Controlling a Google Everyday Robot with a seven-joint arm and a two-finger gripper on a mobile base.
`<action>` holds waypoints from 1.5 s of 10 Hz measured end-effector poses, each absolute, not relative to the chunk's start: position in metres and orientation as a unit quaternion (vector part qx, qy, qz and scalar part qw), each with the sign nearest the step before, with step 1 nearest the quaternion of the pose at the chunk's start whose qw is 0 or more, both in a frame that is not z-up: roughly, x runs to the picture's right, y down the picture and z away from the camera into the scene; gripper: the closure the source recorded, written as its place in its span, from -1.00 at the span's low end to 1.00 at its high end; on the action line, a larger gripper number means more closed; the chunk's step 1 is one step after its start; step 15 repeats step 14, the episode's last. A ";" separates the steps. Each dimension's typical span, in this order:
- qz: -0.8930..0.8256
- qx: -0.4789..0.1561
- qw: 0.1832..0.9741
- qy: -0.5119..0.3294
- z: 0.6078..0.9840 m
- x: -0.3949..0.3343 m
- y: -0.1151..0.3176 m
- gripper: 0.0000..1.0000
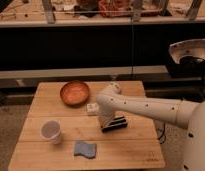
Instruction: Push the eraser across the table
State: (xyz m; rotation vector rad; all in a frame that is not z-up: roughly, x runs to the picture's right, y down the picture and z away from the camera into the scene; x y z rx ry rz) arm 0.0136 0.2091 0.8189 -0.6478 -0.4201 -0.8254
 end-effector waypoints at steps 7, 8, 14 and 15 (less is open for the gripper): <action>-0.398 -0.303 0.840 -0.208 0.822 0.007 0.203 0.91; -0.398 -0.303 0.840 -0.210 0.823 0.008 0.202 0.91; -0.401 -0.300 0.838 -0.217 0.825 0.011 0.198 0.91; -0.401 -0.300 0.838 -0.217 0.825 0.011 0.198 0.91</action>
